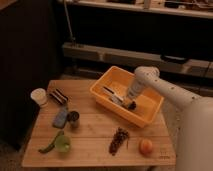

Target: Place brush in tray

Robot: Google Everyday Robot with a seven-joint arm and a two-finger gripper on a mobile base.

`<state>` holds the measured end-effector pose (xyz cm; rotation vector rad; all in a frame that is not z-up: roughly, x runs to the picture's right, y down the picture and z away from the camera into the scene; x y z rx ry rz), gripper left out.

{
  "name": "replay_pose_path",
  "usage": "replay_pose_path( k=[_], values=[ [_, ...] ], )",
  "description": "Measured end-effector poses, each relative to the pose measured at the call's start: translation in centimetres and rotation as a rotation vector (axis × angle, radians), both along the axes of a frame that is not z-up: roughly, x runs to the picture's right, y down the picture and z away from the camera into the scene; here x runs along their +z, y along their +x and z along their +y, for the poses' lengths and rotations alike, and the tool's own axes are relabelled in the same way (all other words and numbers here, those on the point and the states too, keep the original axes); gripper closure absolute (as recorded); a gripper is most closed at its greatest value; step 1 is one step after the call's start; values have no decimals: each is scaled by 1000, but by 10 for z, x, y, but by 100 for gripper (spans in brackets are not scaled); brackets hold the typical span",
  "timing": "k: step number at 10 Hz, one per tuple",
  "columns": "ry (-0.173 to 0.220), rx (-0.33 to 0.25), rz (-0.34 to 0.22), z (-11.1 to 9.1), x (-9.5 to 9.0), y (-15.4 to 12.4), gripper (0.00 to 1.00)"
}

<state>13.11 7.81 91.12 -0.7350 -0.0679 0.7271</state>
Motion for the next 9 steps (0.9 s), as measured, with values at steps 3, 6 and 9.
replay_pose_path(
  k=[3, 6, 9],
  values=[
    [-15, 13, 8, 2, 5, 0, 22],
    [-27, 30, 8, 1, 5, 2, 20],
    [-23, 35, 27, -3, 3, 4, 20]
  ],
)
